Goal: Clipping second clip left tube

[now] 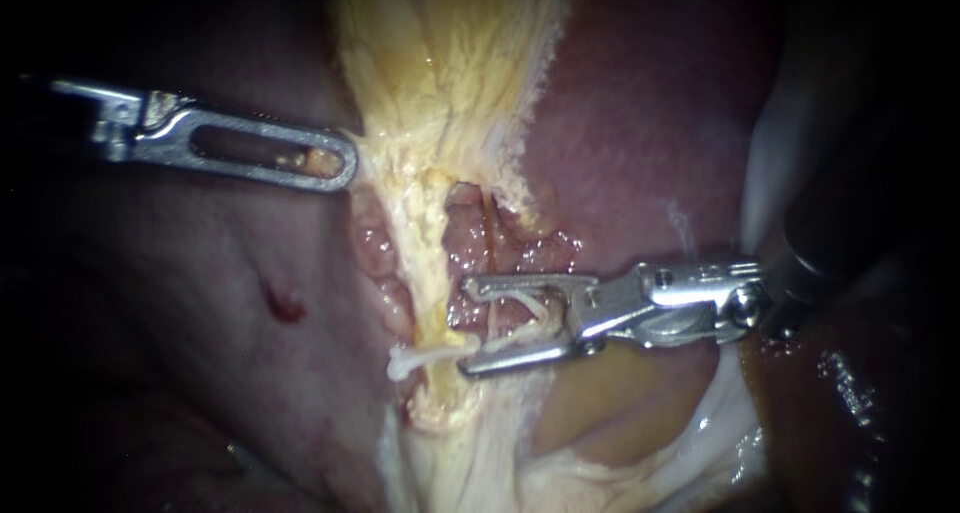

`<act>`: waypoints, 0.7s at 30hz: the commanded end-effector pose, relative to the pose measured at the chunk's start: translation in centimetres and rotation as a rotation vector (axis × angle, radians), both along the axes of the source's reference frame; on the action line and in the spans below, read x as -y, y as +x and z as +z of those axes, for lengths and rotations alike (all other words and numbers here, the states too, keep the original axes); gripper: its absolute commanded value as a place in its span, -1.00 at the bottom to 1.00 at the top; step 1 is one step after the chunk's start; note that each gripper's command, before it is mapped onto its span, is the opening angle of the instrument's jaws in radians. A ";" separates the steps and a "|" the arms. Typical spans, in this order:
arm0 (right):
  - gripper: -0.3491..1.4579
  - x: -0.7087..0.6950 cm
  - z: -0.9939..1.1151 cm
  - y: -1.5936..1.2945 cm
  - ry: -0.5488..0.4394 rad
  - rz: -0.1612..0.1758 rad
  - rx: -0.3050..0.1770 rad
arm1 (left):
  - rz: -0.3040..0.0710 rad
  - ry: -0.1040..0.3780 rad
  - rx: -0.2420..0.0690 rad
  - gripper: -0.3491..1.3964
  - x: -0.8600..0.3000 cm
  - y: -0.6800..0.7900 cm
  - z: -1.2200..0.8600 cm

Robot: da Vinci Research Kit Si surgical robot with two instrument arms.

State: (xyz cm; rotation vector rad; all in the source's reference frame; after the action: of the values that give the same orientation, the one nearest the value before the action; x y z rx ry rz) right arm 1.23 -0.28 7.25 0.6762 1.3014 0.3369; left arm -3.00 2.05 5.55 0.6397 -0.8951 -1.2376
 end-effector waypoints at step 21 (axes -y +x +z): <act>-0.07 0.09 -0.16 0.54 0.074 -0.042 -0.104 | -0.002 -0.002 -0.002 -1.00 0.01 -0.01 0.01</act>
State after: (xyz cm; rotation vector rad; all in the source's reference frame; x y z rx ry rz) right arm 1.80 -0.39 7.08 0.8002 1.3812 0.3178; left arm -3.01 2.04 5.56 0.6358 -0.8955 -1.2391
